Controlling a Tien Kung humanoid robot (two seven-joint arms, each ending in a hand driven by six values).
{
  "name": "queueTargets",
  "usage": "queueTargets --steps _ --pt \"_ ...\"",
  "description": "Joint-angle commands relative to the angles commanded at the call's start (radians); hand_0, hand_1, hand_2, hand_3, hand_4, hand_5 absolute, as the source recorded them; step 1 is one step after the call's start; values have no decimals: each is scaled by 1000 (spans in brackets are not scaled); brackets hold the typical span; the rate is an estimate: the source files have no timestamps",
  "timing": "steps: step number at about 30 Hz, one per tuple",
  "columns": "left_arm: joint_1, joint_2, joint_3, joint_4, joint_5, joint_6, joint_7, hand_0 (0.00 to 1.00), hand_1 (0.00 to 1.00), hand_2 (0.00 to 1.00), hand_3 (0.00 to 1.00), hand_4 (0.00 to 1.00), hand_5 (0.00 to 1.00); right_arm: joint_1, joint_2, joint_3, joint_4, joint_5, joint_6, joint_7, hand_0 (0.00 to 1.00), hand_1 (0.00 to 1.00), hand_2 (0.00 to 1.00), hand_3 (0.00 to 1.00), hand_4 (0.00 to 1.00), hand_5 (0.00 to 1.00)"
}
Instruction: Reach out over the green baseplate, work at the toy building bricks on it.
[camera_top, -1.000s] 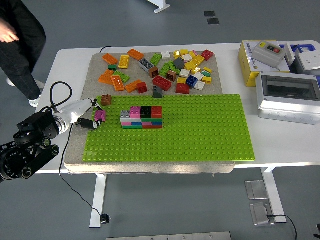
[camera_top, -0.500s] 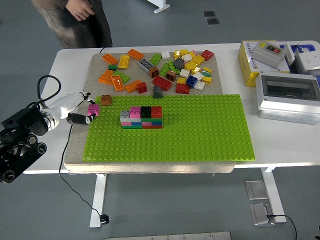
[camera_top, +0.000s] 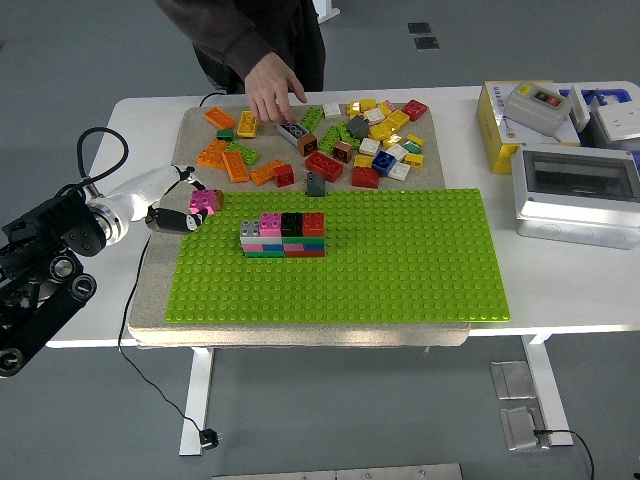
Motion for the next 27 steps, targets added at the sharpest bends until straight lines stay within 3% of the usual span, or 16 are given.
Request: queueTargets --steps 8,27 --pt "4 -30 9 -10 -1 -20 24 997 977 988 534 472 187 0 -1 -4 0 4 1 1 733 789 792 675 388 805" --pt "-7 -99 27 26 -1 -25 44 996 977 986 539 476 190 5 0 -6 0 6 1 2 735 790 792 677 387 803"
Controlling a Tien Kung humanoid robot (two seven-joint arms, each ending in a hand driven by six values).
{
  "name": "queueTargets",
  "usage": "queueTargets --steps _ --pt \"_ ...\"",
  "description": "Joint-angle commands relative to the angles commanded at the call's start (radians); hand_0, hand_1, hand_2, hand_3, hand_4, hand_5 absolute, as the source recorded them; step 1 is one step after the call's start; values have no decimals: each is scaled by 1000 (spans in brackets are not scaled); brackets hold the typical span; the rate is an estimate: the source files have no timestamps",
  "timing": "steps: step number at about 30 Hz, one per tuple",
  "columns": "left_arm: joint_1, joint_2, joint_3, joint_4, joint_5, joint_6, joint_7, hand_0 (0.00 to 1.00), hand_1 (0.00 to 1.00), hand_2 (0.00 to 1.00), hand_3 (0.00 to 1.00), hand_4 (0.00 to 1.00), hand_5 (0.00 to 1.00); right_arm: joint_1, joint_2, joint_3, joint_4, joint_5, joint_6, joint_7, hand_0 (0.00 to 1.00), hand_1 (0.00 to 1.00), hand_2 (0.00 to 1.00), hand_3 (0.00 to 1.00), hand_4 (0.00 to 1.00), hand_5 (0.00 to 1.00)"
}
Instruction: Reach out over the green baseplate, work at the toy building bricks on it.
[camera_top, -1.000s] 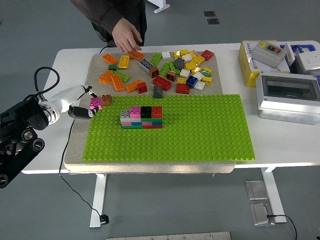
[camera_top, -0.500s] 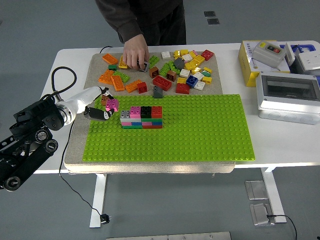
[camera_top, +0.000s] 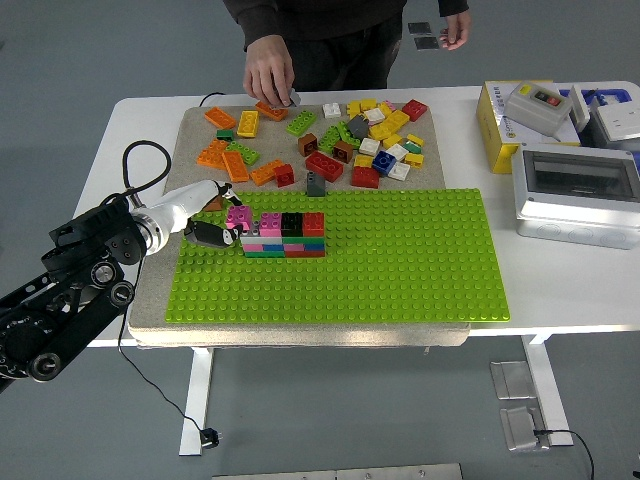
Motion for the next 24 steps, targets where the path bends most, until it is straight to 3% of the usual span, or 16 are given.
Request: queueTargets --steps 9,24 --pt "-3 -25 3 22 -1 3 -4 998 978 985 538 482 193 3 1 -4 0 4 0 0 735 789 792 676 386 801" --pt "-7 -42 12 39 -7 11 -12 998 977 985 536 488 199 4 1 -6 0 6 0 0 734 790 792 676 385 800"
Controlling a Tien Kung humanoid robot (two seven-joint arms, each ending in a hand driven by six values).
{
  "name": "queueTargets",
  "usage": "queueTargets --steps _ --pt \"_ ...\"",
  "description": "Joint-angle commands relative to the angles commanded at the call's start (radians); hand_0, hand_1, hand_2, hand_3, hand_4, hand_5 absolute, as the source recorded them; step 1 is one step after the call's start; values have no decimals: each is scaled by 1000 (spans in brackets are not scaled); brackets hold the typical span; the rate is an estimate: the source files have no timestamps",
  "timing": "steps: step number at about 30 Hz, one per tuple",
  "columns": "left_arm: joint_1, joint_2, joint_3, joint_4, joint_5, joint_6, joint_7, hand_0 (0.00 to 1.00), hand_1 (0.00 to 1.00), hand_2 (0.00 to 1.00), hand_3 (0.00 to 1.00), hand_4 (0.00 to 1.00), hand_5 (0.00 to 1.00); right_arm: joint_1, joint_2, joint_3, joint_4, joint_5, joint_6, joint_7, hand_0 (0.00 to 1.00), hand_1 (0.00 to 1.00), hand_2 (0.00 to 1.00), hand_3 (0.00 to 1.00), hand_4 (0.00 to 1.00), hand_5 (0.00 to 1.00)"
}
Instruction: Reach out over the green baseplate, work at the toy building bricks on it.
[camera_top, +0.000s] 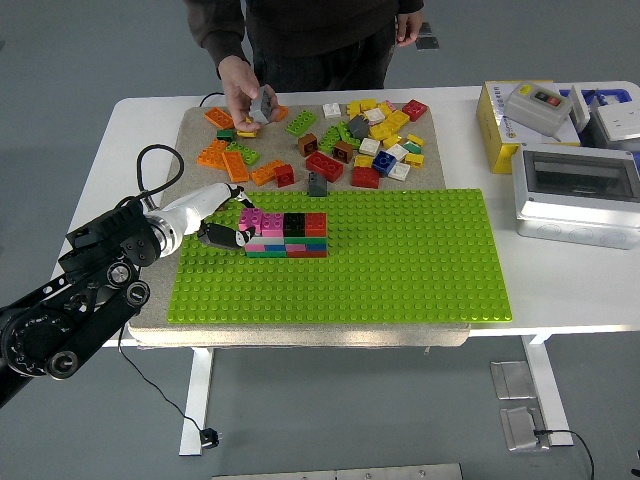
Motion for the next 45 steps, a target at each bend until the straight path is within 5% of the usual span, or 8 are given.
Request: queueTargets --steps 44,45 --pt "0 -16 27 92 -43 28 -60 998 977 984 541 473 203 1 2 -8 0 1 -2 5 736 790 791 676 385 800" --pt "0 -16 25 93 -43 27 -63 998 978 984 652 475 199 1 2 -8 0 1 -3 5 737 789 791 676 384 800"
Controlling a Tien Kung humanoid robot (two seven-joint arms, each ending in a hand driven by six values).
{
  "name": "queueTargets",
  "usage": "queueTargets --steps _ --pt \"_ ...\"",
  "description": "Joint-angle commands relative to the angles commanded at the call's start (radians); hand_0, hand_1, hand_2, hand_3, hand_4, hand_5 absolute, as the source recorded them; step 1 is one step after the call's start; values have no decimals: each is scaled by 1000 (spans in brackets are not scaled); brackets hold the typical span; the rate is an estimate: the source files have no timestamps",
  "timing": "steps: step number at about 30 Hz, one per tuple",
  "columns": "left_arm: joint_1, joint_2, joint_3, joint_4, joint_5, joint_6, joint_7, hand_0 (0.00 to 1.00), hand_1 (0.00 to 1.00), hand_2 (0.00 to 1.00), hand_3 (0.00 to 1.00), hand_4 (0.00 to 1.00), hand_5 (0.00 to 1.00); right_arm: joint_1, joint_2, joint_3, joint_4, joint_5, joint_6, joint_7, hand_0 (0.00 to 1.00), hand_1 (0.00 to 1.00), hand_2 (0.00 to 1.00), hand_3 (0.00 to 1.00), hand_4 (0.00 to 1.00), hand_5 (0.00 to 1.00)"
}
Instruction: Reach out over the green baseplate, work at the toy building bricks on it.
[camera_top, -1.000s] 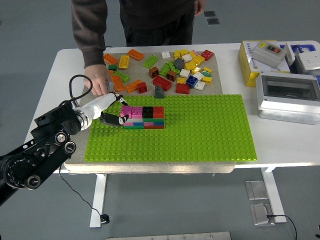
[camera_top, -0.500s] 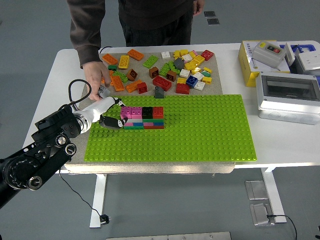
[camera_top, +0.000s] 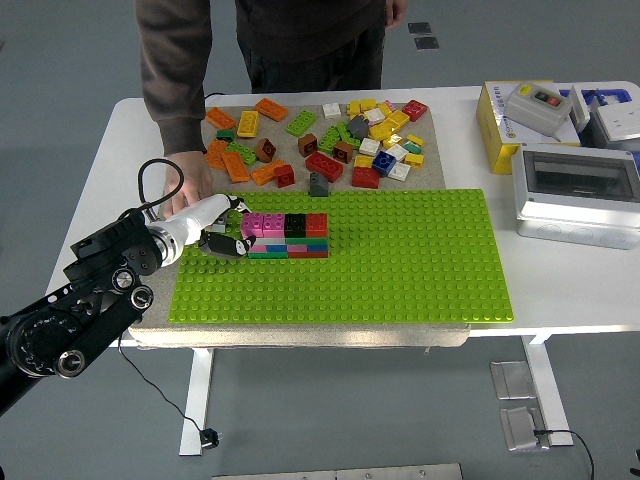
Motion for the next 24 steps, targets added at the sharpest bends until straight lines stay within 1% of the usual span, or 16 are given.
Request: queueTargets --steps 5,6,23,24 --pt "-1 0 -3 1 1 0 -7 998 978 984 652 475 199 0 0 4 0 -3 0 1 737 789 791 676 384 800" --pt "-1 0 -3 1 1 1 -8 998 977 986 731 518 211 0 1 5 0 -4 -1 1 736 789 791 676 384 800" --pt "-4 0 0 4 -1 5 -13 998 978 986 750 526 213 -2 1 4 0 -1 -1 6 736 789 790 676 383 799" --pt "-5 0 0 4 -1 4 -14 998 978 989 776 543 225 -2 1 4 0 -1 -1 7 735 788 791 676 383 798"
